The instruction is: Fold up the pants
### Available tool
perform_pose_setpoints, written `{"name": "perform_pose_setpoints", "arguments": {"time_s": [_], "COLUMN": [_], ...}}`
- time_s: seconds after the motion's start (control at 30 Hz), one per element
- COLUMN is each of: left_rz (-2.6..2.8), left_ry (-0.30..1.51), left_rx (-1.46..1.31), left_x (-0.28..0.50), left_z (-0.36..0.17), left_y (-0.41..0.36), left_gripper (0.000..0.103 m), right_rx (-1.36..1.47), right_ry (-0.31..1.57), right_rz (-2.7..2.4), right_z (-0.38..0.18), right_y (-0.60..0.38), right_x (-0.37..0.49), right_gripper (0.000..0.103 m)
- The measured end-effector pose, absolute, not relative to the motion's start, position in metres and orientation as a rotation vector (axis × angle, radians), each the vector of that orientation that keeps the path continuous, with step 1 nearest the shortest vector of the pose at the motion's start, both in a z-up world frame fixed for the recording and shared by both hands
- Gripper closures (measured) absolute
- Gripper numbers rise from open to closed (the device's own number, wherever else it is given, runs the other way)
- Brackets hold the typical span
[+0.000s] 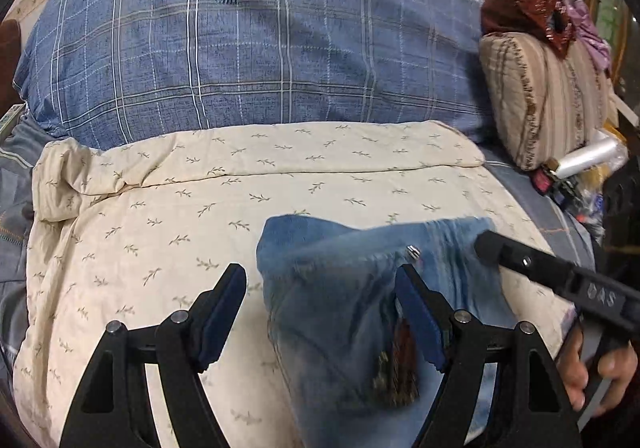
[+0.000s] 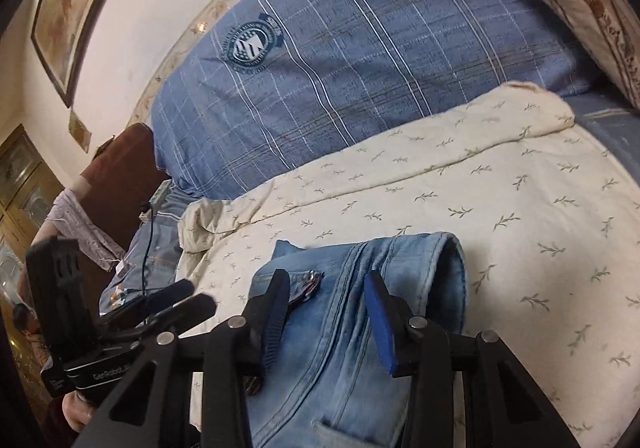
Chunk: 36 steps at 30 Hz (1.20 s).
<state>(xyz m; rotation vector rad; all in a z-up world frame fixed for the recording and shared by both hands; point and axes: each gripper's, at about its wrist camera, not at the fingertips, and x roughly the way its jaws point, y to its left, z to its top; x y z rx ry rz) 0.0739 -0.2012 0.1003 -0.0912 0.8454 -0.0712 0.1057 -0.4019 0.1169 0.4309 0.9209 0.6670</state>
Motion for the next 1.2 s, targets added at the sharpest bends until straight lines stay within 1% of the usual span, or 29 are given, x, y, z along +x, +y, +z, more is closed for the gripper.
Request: {"name": "perform_pose_setpoints", "arguments": {"time_s": [0.2,0.33,0.5,0.57,0.63,0.77,0.9,1.03,1.2], "left_rz": [-0.063,-0.061,-0.026,-0.022,-0.021,-0.04,-0.057,-0.097,-0.108], "left_ry": [0.925,0.954,1.031,1.065,1.101,1.077,1.018,0.939,0.895], "left_rx": [-0.11,-0.081,0.0,-0.046,-0.122,-0.182,-0.255,-0.186,-0.101], "left_x": [0.105,0.106,0.118,0.125,0.13,0.119,0.092,0.057,0.015], "left_z": [0.07,0.046,0.024,0.019,0.013,0.022,0.046,0.071,0.071], "left_y": [-0.203,-0.209,-0.217,-0.212,-0.202,-0.196,-0.192,-0.2,-0.208], "left_gripper": [0.025,0.025,0.017,0.009,0.005,0.007,0.009,0.009,0.009], "right_rx": [0.437,0.38,0.379,0.361,0.339,0.349,0.383,0.327,0.273], "right_ry": [0.97,1.031,1.092,1.1,1.095,1.087,1.058,0.976,0.925], "right_rz": [0.633,0.63,0.63,0.629,0.625,0.627,0.657,0.74,0.816], "right_z": [0.091,0.07,0.053,0.052,0.051,0.059,0.078,0.108,0.128], "right_y": [-0.397,-0.393,-0.392,-0.39,-0.387,-0.389,-0.402,-0.408,-0.407], "right_x": [0.123,0.126,0.133,0.136,0.138,0.133,0.114,0.083,0.044], "right_gripper": [0.061,0.063,0.062,0.063,0.063,0.063,0.061,0.061,0.061]}}
